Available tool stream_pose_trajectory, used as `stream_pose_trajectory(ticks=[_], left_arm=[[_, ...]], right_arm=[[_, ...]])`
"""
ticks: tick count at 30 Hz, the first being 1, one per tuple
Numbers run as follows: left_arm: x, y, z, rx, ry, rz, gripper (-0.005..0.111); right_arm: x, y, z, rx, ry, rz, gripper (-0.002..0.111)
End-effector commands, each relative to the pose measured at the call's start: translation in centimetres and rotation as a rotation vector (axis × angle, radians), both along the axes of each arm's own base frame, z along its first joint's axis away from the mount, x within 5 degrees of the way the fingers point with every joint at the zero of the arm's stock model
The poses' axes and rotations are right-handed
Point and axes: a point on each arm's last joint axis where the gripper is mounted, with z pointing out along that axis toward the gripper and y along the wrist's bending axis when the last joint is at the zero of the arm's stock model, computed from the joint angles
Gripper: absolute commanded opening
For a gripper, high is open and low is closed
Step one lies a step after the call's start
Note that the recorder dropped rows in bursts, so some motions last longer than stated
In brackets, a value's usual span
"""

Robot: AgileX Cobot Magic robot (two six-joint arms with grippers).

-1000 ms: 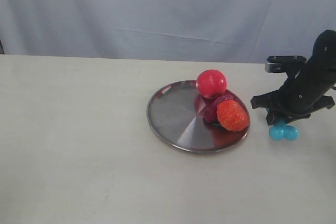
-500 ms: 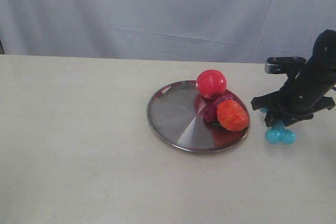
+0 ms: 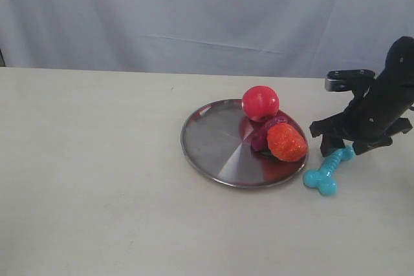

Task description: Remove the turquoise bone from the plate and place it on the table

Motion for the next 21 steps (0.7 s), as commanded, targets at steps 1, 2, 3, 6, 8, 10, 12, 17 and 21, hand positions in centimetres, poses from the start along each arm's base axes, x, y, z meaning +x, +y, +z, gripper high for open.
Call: stream_pose_trajectory(ticks=[1, 2, 3, 6, 8, 10, 12, 17, 21], left_arm=[[0.0, 0.0, -0.1, -0.002, 0.001, -0.007, 0.000], [0.0, 0.0, -0.1, -0.002, 0.001, -0.007, 0.000], [0.0, 0.0, -0.1, -0.002, 0.001, -0.007, 0.000], [0.0, 0.0, -0.1, -0.002, 0.001, -0.007, 0.000], [0.0, 0.0, -0.1, -0.002, 0.001, -0.007, 0.000], [0.0, 0.0, -0.1, -0.002, 0.001, -0.007, 0.000], [0.0, 0.0, -0.1, -0.002, 0.001, -0.007, 0.000], [0.0, 0.0, -0.1, -0.002, 0.001, -0.007, 0.000], [0.0, 0.0, -0.1, -0.002, 0.001, -0.007, 0.000]], right_arm=[[-0.2, 0.0, 2.3, -0.026, -0.062, 0.006, 0.063], [-0.3, 0.1, 3.0, -0.031, -0.077, 0.007, 0.063], [-0.6, 0.2, 4.6, -0.048, -0.121, 0.006, 0.062], [-1.7, 0.6, 9.1, -0.093, -0.251, 0.002, 0.036], [-2.9, 1.1, 12.3, -0.116, -0.338, -0.002, 0.009], [-4.4, 1.7, 15.2, -0.135, -0.410, -0.003, 0.000], [-6.1, 2.5, 17.7, -0.153, -0.489, 0.012, 0.000], [-10.7, 4.6, 21.9, -0.211, -0.727, 0.047, 0.000], [-14.1, 5.8, 23.4, -0.258, -0.836, 0.042, 0.000]])
